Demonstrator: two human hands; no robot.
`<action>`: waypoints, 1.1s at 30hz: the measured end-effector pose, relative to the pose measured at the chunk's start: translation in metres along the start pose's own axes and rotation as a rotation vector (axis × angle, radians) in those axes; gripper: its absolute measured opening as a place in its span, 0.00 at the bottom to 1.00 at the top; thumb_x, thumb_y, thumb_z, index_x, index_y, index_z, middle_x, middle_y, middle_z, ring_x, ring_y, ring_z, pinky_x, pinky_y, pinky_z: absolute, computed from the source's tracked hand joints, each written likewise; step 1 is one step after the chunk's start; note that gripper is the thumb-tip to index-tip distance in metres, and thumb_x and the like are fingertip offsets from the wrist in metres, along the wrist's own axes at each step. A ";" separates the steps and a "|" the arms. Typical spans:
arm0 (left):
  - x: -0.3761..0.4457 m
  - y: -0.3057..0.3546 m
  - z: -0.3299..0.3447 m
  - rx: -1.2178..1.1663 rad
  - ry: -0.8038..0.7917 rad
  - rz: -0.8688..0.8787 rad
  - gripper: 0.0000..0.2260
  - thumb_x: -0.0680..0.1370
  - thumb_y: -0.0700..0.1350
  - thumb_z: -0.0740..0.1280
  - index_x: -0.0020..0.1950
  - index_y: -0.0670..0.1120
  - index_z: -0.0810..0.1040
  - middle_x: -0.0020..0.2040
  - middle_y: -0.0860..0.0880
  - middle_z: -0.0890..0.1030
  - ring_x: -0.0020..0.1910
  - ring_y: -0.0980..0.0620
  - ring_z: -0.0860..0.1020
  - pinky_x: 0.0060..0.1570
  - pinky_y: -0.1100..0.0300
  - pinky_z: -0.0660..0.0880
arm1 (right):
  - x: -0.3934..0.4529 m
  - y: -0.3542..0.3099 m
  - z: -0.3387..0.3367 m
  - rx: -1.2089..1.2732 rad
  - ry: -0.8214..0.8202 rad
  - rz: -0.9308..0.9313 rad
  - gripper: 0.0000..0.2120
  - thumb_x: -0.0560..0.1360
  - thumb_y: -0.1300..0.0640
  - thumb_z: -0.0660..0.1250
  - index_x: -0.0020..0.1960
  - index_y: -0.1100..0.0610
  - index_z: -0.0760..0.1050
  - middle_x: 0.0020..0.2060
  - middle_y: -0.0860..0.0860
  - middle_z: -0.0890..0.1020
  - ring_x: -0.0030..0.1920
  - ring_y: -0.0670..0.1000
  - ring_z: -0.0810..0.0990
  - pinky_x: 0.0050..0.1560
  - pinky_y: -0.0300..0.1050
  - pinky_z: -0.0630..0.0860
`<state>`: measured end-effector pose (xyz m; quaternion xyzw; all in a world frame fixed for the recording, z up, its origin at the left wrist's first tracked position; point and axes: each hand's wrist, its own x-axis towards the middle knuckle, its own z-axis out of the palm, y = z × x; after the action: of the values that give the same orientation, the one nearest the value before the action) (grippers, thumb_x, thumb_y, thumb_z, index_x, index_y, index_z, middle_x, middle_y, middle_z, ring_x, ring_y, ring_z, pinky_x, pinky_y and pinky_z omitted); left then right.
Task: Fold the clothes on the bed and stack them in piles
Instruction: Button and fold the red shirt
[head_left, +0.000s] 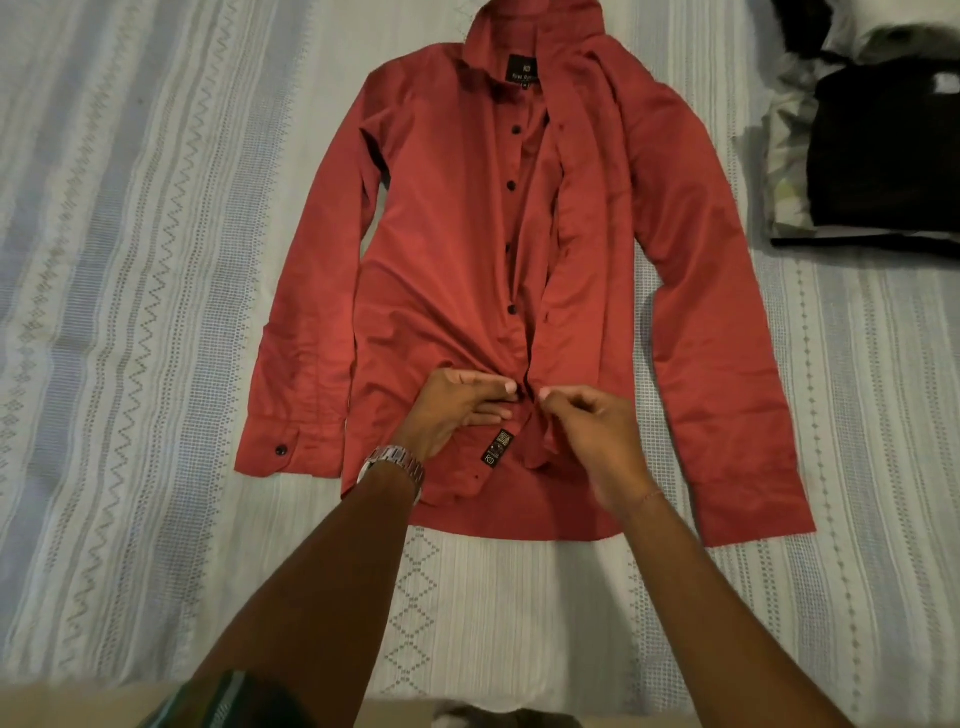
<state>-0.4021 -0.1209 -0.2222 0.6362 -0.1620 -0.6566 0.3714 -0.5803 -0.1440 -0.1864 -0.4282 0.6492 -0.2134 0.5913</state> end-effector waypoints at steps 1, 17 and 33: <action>0.000 0.000 -0.001 -0.003 0.000 0.002 0.07 0.76 0.41 0.75 0.51 0.40 0.86 0.47 0.41 0.87 0.36 0.53 0.85 0.37 0.64 0.80 | 0.000 -0.001 -0.004 0.083 -0.069 0.087 0.02 0.77 0.57 0.74 0.46 0.54 0.86 0.40 0.48 0.87 0.45 0.48 0.85 0.51 0.45 0.82; -0.005 0.002 -0.005 0.007 -0.041 -0.015 0.10 0.75 0.41 0.75 0.55 0.40 0.85 0.49 0.42 0.87 0.38 0.52 0.85 0.41 0.63 0.82 | -0.001 0.005 -0.013 -0.119 -0.105 -0.111 0.02 0.75 0.55 0.77 0.47 0.52 0.86 0.42 0.44 0.87 0.45 0.39 0.84 0.45 0.28 0.76; -0.057 -0.025 0.001 0.944 0.132 0.210 0.08 0.66 0.41 0.82 0.39 0.45 0.85 0.34 0.51 0.85 0.36 0.52 0.84 0.41 0.58 0.79 | -0.024 0.025 -0.011 -0.539 -0.174 -0.215 0.08 0.73 0.56 0.78 0.37 0.47 0.82 0.32 0.40 0.83 0.34 0.37 0.80 0.38 0.31 0.72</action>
<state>-0.4147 -0.0647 -0.1986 0.7557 -0.4814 -0.4288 0.1160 -0.6002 -0.1134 -0.1895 -0.6528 0.5803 -0.0573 0.4836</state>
